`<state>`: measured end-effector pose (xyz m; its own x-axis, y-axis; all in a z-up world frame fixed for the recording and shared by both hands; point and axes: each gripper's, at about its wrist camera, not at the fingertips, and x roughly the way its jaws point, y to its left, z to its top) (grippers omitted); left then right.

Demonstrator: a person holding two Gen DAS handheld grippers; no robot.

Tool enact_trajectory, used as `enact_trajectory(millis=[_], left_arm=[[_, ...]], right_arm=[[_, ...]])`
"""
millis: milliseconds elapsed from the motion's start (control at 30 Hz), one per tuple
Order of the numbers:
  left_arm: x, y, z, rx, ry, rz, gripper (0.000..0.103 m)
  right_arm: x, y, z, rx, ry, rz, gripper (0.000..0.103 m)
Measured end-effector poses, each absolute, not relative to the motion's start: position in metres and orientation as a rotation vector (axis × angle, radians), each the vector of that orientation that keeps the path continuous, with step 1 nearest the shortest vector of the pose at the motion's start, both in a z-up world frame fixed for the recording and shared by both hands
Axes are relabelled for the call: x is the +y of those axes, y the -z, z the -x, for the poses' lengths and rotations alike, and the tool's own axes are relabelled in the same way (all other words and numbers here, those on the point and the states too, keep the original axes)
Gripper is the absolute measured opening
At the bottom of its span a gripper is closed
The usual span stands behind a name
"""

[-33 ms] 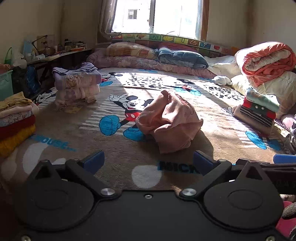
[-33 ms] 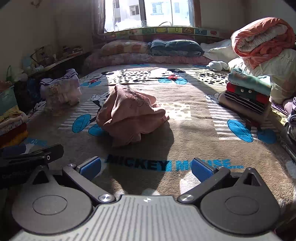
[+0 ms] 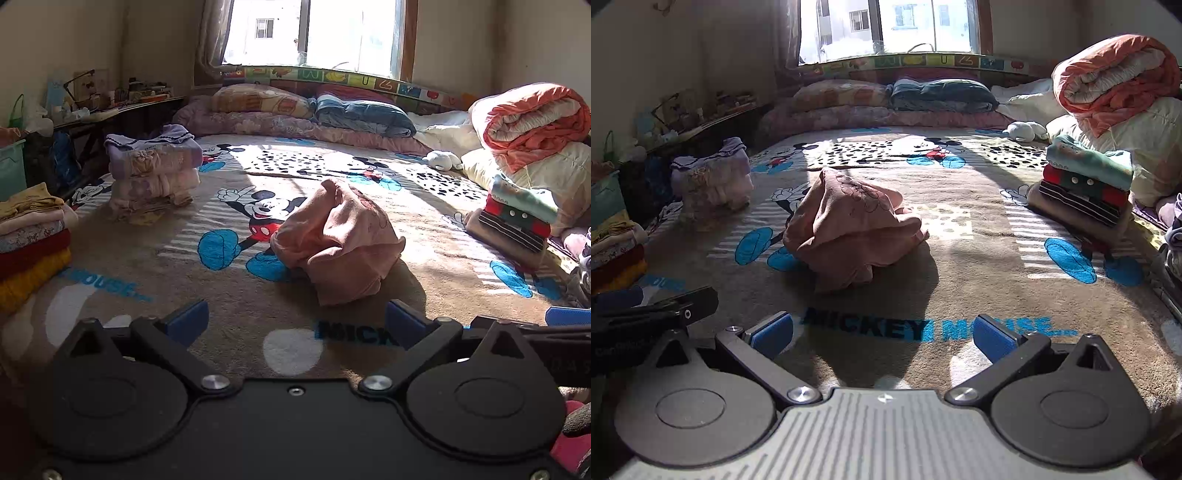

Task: Fold clothes

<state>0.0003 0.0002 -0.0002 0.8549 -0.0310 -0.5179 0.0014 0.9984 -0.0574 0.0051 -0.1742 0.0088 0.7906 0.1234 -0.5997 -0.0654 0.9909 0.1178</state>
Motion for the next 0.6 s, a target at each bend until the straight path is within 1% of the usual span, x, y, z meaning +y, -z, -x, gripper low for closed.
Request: enact_trajectory(millis=[600], left_arm=[[-0.006, 0.006, -0.003, 0.585, 0.027, 0.066, 0.103]], right_arm=[[-0.181, -0.004, -0.005, 0.657, -0.110, -0.111, 0.103]])
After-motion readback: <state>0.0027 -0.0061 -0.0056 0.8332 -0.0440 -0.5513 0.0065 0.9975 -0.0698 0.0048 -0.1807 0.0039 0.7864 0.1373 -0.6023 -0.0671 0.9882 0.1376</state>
